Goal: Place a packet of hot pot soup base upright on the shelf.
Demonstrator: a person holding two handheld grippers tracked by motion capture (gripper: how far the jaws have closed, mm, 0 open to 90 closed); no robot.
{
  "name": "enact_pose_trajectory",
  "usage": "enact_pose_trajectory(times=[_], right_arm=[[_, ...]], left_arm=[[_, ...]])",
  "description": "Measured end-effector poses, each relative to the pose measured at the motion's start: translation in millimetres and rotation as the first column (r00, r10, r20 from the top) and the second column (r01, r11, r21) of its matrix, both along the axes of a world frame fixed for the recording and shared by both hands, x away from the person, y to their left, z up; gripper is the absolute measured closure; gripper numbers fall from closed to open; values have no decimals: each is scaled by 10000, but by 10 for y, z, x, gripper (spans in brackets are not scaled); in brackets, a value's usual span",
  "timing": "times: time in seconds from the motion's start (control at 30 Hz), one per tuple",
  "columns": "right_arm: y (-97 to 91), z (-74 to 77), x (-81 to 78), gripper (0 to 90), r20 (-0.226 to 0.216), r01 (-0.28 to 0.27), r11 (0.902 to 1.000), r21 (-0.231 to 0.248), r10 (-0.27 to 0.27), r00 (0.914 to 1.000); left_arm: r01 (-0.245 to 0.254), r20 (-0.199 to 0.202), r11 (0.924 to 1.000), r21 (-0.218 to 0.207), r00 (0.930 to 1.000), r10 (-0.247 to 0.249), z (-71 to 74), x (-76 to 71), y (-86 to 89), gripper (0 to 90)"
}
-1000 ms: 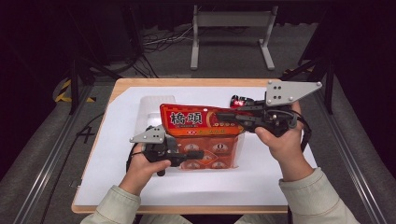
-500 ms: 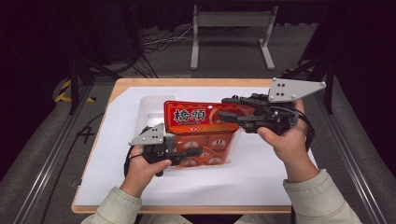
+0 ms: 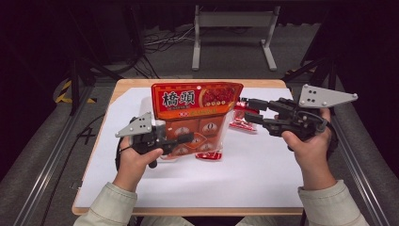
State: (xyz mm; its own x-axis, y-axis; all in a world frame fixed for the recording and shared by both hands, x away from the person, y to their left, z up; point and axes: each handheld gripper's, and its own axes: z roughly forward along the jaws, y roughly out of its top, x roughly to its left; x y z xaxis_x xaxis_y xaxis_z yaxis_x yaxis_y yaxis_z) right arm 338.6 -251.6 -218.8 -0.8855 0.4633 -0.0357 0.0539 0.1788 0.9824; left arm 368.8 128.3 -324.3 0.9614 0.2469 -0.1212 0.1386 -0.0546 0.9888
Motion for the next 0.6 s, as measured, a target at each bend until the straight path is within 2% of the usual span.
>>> enact_pose_trajectory(times=[0.07,0.1,0.13,0.17,0.2,0.23,0.3,0.4,0.47,0.5,0.53,0.6], right_arm=[[-80,-92,2,590,-215,118,9998,156,-114,9997],[-119,-150,6,591,-314,183,9996,202,-176,9994],[-159,-206,9,591,-458,270,9994,239,-258,9986],[-159,-206,9,591,-458,270,9994,239,-258,9986],[-226,-295,16,591,-643,387,9985,379,-363,9973],[-259,-339,18,592,-769,435,9980,461,-398,9962],[-310,-420,23,591,-962,529,9971,546,-475,9942],[-394,-561,28,592,-1321,718,9955,625,-630,9892],[-414,-594,29,592,-1407,771,9950,642,-674,9877],[-474,-702,31,593,-1636,917,9935,679,-796,9833],[-494,-742,36,592,-1741,926,9933,692,-793,9815],[-505,-769,42,591,-1839,924,9932,709,-781,9798]], left_arm=[[-262,110,9996,52,9996,261,51,70,39,710],[-262,110,9996,52,9996,261,51,70,39,710],[-379,116,9992,86,9992,378,84,132,68,710],[-379,116,9992,86,9992,378,84,132,68,710],[-322,38,9994,115,9995,321,102,176,88,710],[-438,-37,9990,6,9990,438,121,230,110,710],[-600,39,9982,88,9982,600,143,270,125,710],[-823,56,9966,75,9966,823,169,349,152,710],[-889,14,9960,126,9960,889,183,397,175,710],[-1060,-11,9942,169,9944,1060,198,453,201,710],[-1139,-7,9933,212,9935,1139,204,472,211,710],[-1260,13,9918,201,9920,1260,211,511,229,710]])
